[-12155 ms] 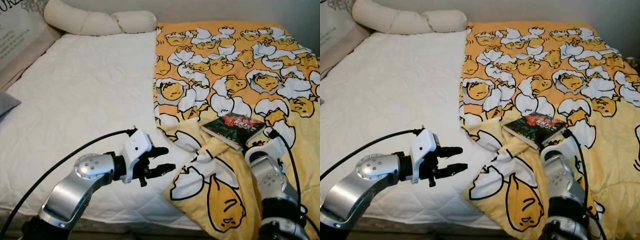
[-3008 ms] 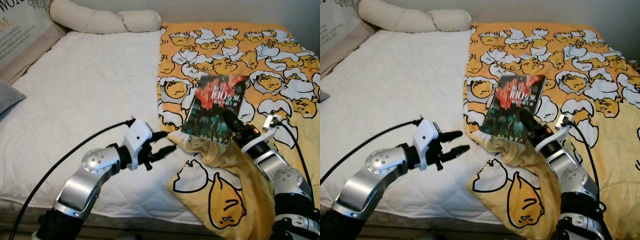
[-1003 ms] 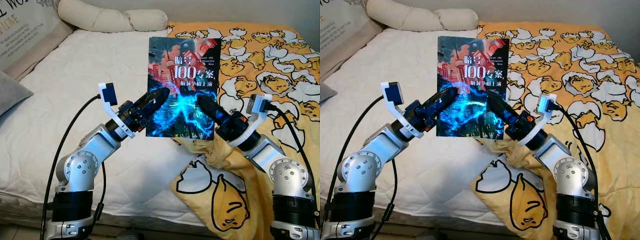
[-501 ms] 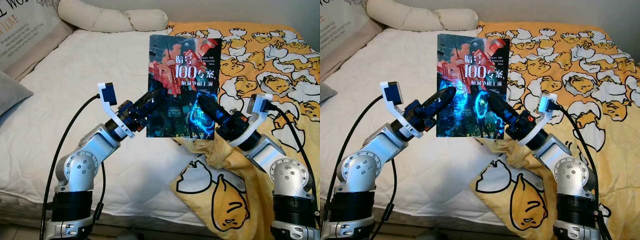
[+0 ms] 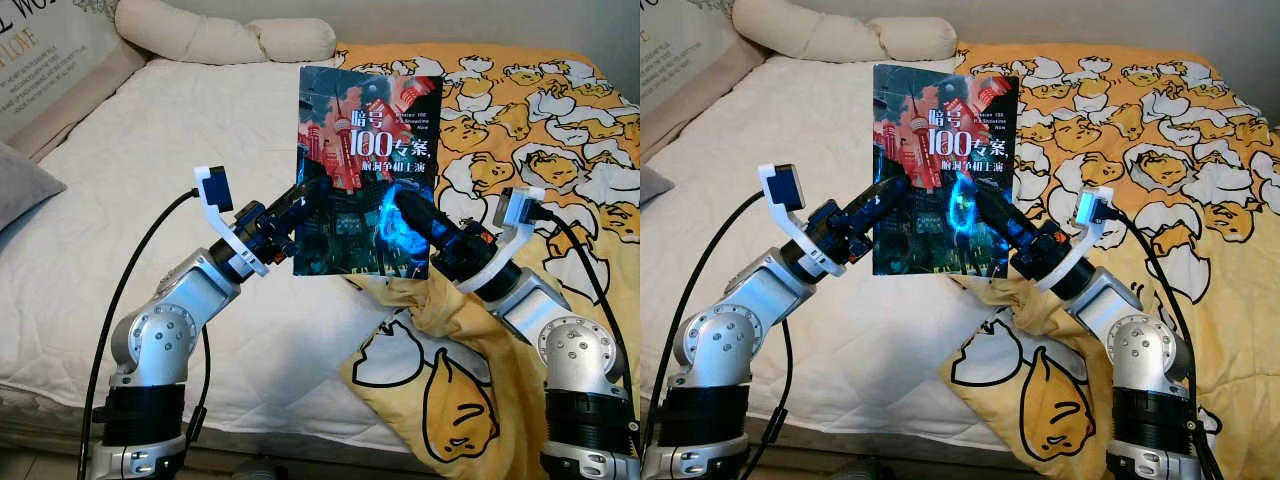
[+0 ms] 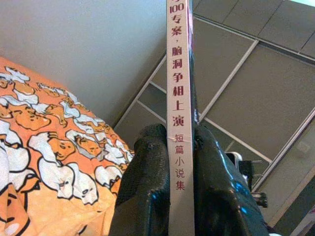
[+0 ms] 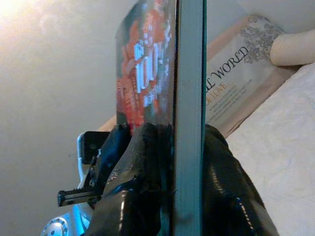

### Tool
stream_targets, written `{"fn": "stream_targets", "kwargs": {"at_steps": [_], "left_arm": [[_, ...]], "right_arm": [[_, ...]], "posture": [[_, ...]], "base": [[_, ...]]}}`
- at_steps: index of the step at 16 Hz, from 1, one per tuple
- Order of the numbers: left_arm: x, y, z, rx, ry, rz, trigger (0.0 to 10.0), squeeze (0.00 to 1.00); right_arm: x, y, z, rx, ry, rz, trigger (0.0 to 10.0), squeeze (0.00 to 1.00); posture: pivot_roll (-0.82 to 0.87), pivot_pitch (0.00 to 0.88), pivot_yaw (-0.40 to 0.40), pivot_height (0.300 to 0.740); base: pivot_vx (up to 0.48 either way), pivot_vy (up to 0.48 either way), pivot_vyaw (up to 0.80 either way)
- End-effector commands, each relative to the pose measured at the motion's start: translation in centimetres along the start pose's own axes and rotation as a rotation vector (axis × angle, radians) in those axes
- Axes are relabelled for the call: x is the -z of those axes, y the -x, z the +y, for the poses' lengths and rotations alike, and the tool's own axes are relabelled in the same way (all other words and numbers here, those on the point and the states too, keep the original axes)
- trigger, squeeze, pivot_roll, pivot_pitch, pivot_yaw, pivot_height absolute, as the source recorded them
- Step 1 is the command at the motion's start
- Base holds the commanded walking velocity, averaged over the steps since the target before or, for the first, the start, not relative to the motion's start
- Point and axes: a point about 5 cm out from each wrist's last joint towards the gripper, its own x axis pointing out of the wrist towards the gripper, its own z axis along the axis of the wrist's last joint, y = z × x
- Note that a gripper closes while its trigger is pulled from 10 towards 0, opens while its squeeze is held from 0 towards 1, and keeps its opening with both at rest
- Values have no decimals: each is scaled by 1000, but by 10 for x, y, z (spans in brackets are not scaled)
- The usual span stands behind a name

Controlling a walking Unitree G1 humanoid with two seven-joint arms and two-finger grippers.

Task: Clean up the room

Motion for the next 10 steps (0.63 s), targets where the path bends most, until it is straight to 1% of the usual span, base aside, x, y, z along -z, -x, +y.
{"fn": "stream_targets", "kwargs": {"at_steps": [1, 3, 4, 5, 7, 8, 9, 10], "left_arm": [[-2, -2, -5, 22, -23, 2, 0, 0], [-2, -1, -3, 5, -27, 7, 0, 0], [-8, 2, -3, -8, -59, 1, 0, 0], [-15, 6, -2, -22, -92, -6, 0, 0], [-20, 10, -1, -38, -114, -6, 0, 0], [-24, 15, 1, -64, -141, 2, 0, 0], [-30, 26, 3, -119, -204, 16, 0, 0], [-32, 29, 3, -137, -222, 20, 0, 0]], "right_arm": [[-2, -7, 1, -7, 3, 6, 10000, 1000], [-2, -5, 0, 6, 9, 1, 10000, 1000], [-3, 6, -5, 64, 30, -27, 10000, 1000], [-7, 17, -11, 121, 28, -76, 10000, 1000], [-11, 24, -14, 155, 16, -125, 10000, 1000], [-14, 30, -14, 177, 23, -151, 10000, 1000], [-17, 40, -13, 217, 53, -169, 10000, 1000], [-17, 42, -12, 228, 62, -171, 10000, 1000]], "posture": [[36, 0, 24, 740], [38, 0, 27, 740], [37, 0, 34, 740], [34, 0, 39, 740], [31, 0, 49, 740], [28, 0, 55, 740], [19, 0, 65, 740], [19, 0, 65, 740]], "base": [[0, 0, 0], [0, 0, 0], [0, 0, 0], [0, 0, 0], [0, 0, 0], [0, 0, 0], [0, 0, 0], [0, 0, 0]]}}
